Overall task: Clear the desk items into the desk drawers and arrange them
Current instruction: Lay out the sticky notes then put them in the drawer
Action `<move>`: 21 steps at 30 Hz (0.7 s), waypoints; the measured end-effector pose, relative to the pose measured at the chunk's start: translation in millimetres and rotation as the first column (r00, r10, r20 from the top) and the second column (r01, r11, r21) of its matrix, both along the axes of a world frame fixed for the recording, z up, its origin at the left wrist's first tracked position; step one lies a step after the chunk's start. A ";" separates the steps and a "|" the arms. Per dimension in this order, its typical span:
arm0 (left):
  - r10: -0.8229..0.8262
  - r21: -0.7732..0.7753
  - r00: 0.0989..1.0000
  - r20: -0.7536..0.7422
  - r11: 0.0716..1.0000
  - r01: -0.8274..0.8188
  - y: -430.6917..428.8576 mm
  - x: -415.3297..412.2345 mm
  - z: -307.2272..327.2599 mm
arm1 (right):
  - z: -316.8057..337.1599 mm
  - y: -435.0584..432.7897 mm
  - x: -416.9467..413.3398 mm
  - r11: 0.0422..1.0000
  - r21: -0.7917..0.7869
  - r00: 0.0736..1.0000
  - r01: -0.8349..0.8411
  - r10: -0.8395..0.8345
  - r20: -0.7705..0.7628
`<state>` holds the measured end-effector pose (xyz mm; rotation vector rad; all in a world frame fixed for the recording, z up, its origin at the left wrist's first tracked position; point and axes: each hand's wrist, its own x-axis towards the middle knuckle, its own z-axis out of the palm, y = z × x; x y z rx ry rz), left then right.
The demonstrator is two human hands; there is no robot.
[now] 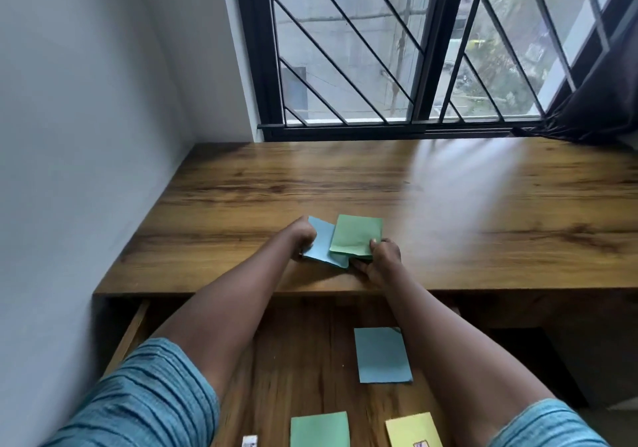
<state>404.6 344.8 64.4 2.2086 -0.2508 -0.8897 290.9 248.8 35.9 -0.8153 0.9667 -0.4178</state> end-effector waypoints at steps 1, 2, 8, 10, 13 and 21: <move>0.027 -0.028 1.000 0.004 0.999 -0.027 9.2 -3.9 -0.5 | -0.5 3.9 -6.3 1.000 0.007 1.000 -0.009 0.009 0.006; 0.061 -0.059 0.998 0.017 0.996 -0.060 21.6 -9.2 -0.4 | -0.4 9.5 -14.3 1.000 0.018 1.000 -0.021 0.021 0.022; 0.134 -0.046 0.974 0.184 0.991 -0.127 113.7 -55.0 -10.2 | -10.0 58.5 -61.9 0.980 0.094 0.984 -0.175 0.177 -0.009; 0.146 -0.022 0.971 0.189 0.989 -0.144 143.4 -73.1 -17.1 | -21.7 78.9 -72.5 0.966 0.062 0.962 -0.252 0.257 -0.089; 0.168 -0.004 0.965 0.201 0.985 -0.171 178.6 -93.5 -33.3 | -49.3 103.6 -81.7 0.939 0.037 0.911 -0.341 0.339 -0.235; 0.283 0.076 0.940 0.192 0.950 -0.302 225.9 -82.0 -90.0 | -85.5 135.0 -82.2 0.912 -0.086 0.803 -0.401 0.305 -0.511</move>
